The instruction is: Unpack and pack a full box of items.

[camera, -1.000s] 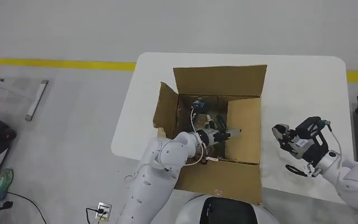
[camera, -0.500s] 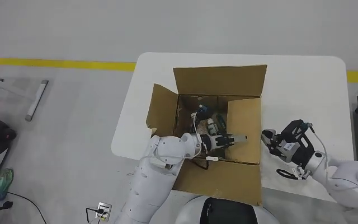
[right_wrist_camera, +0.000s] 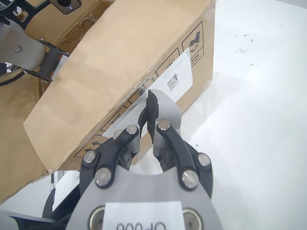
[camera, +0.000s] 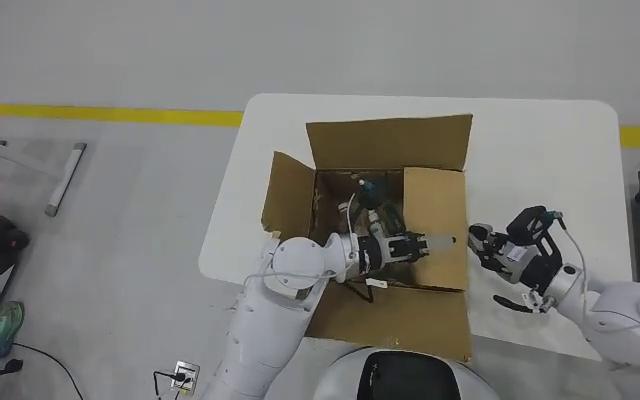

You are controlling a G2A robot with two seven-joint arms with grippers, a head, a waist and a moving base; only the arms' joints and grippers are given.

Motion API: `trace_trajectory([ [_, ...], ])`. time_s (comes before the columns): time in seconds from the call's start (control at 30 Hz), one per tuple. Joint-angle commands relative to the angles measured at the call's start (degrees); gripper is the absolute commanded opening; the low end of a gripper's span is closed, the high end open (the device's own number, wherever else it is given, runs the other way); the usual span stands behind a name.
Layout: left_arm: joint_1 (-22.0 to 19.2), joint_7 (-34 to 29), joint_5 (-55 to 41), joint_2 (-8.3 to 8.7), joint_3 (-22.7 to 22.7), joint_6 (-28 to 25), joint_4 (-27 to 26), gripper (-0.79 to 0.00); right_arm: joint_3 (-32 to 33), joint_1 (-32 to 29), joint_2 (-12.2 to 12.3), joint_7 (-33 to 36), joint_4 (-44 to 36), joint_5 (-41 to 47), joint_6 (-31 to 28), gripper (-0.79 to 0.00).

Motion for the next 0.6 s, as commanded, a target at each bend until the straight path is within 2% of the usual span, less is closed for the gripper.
trace_trajectory([
  [0.0,-0.5,0.2,-0.2,0.12,-0.3,-0.1,-1.4,0.000,0.9,-0.2,0.0,-0.7,0.1,0.9,0.8,-0.659],
  [0.07,-0.8,0.6,-1.2,0.14,-0.4,-0.4,-2.9,0.000,2.3,-0.6,0.0,-1.4,-0.1,2.2,1.8,-0.499],
  [0.17,-2.1,1.5,-1.1,0.05,0.5,-1.5,-5.3,0.000,5.1,-1.4,-0.1,-2.2,0.1,7.6,3.7,-0.403],
  [0.2,-2.4,1.9,-1.3,-0.04,1.1,-1.9,-5.7,0.000,6.2,-1.7,-0.1,-1.8,0.1,10.3,4.0,-0.329],
  [0.27,-3.7,1.4,-1.7,-0.29,3.0,-3.3,-6.1,0.000,8.6,-2.2,-0.1,-0.2,0.1,16.1,4.2,-0.108],
  [0.33,-5.3,1.8,0.2,-0.49,4.9,-4.8,-5.4,0.000,11.2,-2.5,0.0,2.0,0.4,22.4,3.9,0.000],
  [0.57,-9.2,6.0,0.6,-2.13,12.3,-7.5,-1.9,0.000,18.7,-3.2,0.5,10.4,1.8,39.2,3.3,0.000],
])
